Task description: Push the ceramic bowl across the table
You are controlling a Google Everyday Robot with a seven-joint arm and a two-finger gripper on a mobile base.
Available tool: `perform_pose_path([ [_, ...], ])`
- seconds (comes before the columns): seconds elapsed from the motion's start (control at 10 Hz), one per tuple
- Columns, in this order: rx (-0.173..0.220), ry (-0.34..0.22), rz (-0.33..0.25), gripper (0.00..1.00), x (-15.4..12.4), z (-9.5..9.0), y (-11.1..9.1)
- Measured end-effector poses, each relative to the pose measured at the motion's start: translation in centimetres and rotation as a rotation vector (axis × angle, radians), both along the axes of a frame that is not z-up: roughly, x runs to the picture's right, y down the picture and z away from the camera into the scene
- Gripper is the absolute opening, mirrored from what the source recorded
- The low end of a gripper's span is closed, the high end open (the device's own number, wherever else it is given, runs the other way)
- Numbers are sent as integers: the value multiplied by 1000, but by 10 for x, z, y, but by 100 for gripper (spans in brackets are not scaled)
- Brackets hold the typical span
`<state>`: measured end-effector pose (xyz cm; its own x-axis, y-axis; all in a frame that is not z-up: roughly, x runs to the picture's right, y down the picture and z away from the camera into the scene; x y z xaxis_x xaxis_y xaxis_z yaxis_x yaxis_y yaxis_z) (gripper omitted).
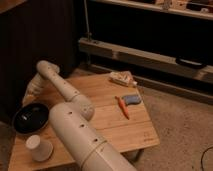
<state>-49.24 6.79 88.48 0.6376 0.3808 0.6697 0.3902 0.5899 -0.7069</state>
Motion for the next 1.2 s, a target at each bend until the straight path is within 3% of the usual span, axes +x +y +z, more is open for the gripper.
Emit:
perform_pose_path([
  [0.1,8,-10,5,2,-3,-2,-3],
  [0.5,80,-103,131,2,-44,-13,-20],
  [0.7,112,-73,161,0,-44,-11,-20],
  [1.0,188,19,146,0,-36,-18,-4],
  [1.2,198,40,131,0,-29,-18,5],
])
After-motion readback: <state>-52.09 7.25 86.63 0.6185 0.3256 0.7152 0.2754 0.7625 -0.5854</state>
